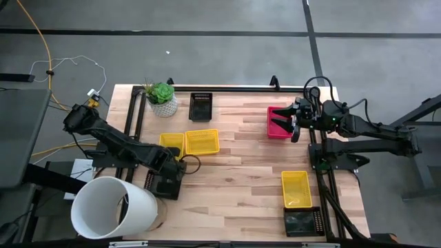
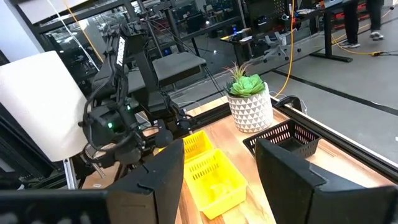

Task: Stack baskets by color
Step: Stack the top black bin on top of the black bin

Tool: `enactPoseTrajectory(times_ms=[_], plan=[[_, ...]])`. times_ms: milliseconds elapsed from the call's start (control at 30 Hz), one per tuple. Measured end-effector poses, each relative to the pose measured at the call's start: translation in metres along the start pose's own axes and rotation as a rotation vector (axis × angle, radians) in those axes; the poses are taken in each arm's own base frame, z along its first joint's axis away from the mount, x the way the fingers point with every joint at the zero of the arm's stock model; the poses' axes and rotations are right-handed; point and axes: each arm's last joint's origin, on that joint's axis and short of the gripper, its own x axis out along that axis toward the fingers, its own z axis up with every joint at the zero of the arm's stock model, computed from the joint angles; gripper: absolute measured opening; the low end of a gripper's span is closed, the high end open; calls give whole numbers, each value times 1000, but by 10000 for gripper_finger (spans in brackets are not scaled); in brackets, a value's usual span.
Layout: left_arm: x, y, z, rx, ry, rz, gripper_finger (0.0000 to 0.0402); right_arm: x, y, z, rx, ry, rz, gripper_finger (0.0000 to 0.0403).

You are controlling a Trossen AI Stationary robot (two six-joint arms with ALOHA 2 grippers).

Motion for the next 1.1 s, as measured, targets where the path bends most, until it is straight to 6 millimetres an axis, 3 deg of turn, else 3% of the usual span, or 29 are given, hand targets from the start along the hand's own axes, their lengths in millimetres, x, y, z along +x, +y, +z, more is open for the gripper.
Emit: enactPoseTrajectory(times_ms=[133,333,467,633,833,967,1100], plan=[[-22,5,25,-50,-84,-83,1,0,0,0,0,0,0,185],[-81,28,74,-182,-318,-117,1,0,0,0,0,0,0,185],[-130,64,99,-310,-512,-28,0,0,0,0,0,0,0,185],[-175,128,110,-510,-773,215,0,0,-1,0,4,-10,-31,185],[-183,202,93,-894,-871,391,0,0,-2,0,48,-19,-54,185],[-164,242,71,-1120,-720,479,0,0,-2,1,79,-26,-72,185],[-138,275,55,-1293,-570,459,0,0,-2,1,78,-27,-72,185]])
